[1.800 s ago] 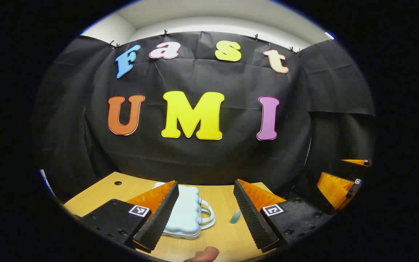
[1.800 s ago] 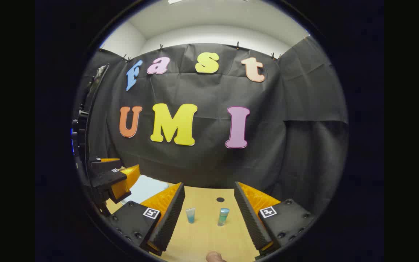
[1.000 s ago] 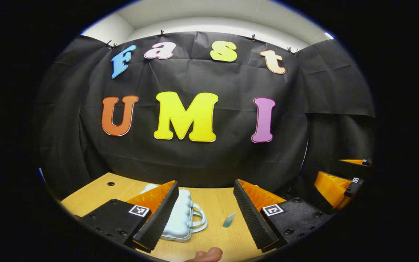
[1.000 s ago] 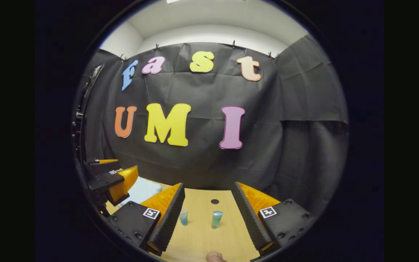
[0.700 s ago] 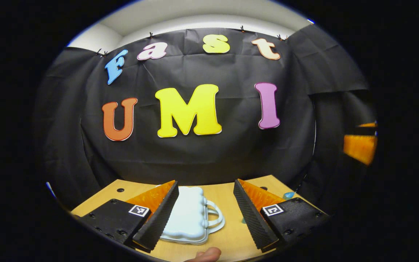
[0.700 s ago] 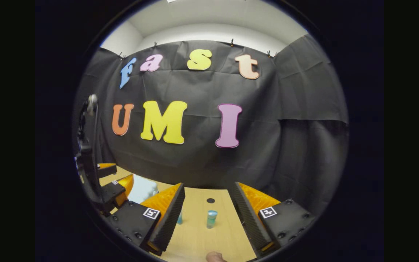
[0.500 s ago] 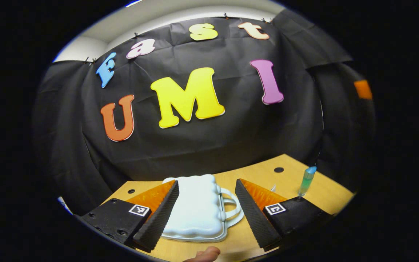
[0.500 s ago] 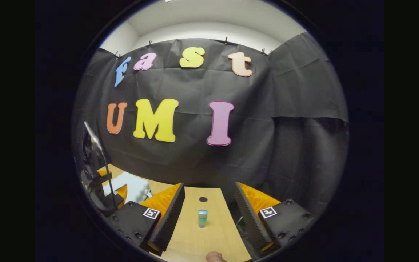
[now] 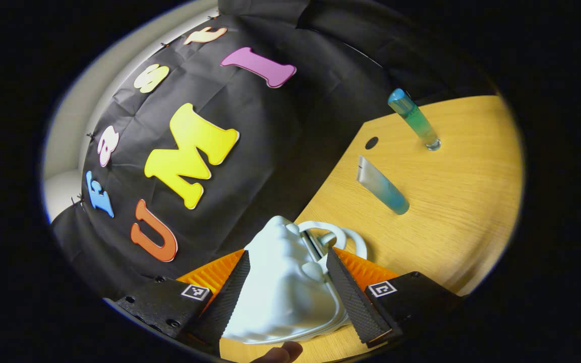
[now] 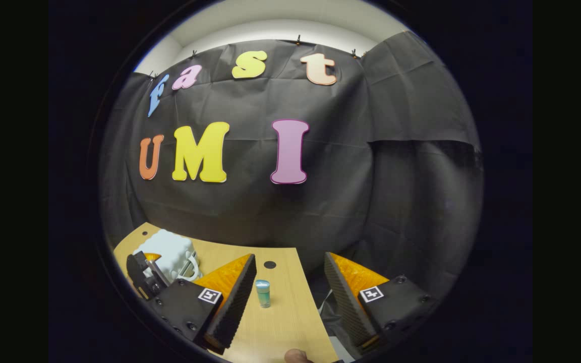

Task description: First open the suitcase, pack the skin care products into it, and then close the suitcase.

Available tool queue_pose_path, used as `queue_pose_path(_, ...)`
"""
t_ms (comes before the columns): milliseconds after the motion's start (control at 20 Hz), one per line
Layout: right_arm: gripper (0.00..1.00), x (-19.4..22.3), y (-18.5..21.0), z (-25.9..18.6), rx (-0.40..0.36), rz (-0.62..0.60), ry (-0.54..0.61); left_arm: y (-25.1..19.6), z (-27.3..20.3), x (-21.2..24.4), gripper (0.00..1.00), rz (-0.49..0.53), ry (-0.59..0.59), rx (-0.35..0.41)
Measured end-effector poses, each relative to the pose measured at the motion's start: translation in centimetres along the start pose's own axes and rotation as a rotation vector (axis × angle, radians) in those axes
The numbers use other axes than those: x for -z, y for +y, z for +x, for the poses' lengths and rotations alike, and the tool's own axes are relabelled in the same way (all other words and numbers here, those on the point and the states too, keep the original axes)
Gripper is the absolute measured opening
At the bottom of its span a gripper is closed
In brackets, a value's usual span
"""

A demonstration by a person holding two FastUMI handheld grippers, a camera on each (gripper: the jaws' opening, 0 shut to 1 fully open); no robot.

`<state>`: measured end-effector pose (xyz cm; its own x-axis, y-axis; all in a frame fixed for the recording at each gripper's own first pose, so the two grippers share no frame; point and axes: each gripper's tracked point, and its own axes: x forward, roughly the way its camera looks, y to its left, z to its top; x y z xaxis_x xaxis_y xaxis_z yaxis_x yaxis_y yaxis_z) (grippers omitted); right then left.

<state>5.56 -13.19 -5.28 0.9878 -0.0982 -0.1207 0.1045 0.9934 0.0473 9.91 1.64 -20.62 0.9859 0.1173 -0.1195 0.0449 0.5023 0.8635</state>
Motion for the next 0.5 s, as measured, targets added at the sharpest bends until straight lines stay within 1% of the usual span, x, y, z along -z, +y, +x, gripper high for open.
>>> queue_pose_path(100,0.80,0.6,-0.4,0.6,-0.017,0.003,0.005,-0.4,0.7,0.0,0.98,0.088,0.024,-0.013)
queue_pose_path(150,0.80,1.1,-0.6,1.0,-0.026,0.004,0.018,-0.4,1.2,0.4,0.98,0.150,0.053,-0.028)
queue_pose_path(200,0.81,1.4,-0.9,1.2,-0.030,0.013,0.029,-1.1,1.6,0.6,0.95,0.198,0.069,-0.016)
queue_pose_path(250,0.81,1.3,-1.3,1.3,-0.037,0.036,0.025,-1.6,2.0,0.3,0.89,0.232,0.062,-0.010)
queue_pose_path(300,0.81,1.2,-1.3,1.5,-0.053,0.055,0.022,-2.4,2.9,0.1,0.78,0.268,0.059,-0.006)
queue_pose_path(400,0.80,1.6,-1.9,1.8,-0.068,0.056,0.020,-2.8,3.5,-0.3,0.75,0.388,0.071,-0.006)
queue_pose_path(500,0.80,1.9,-2.7,2.1,-0.082,0.063,0.024,-3.3,4.0,0.3,0.72,0.463,0.114,0.010)
